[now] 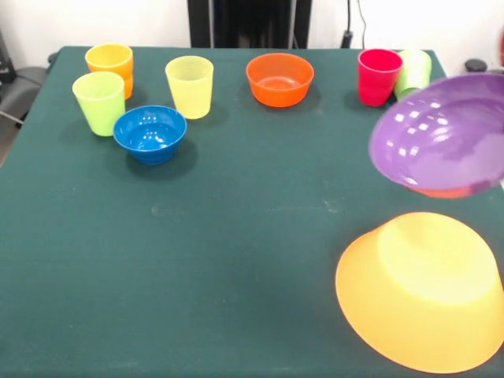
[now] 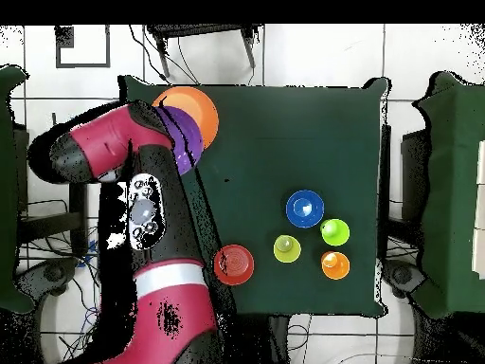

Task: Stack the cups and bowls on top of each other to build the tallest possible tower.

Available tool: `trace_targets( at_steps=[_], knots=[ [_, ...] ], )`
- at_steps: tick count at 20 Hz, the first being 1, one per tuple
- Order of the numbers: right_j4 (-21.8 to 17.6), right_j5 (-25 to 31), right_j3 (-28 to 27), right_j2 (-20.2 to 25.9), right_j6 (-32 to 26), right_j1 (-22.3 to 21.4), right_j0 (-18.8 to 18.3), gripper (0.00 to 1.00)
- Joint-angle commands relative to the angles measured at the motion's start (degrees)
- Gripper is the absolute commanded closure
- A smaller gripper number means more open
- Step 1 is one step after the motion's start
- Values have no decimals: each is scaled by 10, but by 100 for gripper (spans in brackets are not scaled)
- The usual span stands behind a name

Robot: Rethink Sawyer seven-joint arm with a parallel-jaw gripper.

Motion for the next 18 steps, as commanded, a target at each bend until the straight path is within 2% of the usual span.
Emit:
trace_targets(
  at_steps=[1, 8, 16, 18],
  knots=[
    [-25, 159, -244, -31, 92, 115, 33, 100],
    [-56, 186, -357, -47, 55, 173, 38, 100],
    [-53, 179, -414, -74, 88, 230, 57, 100],
    [-52, 166, -411, -85, 99, 238, 68, 100]
  ],
)
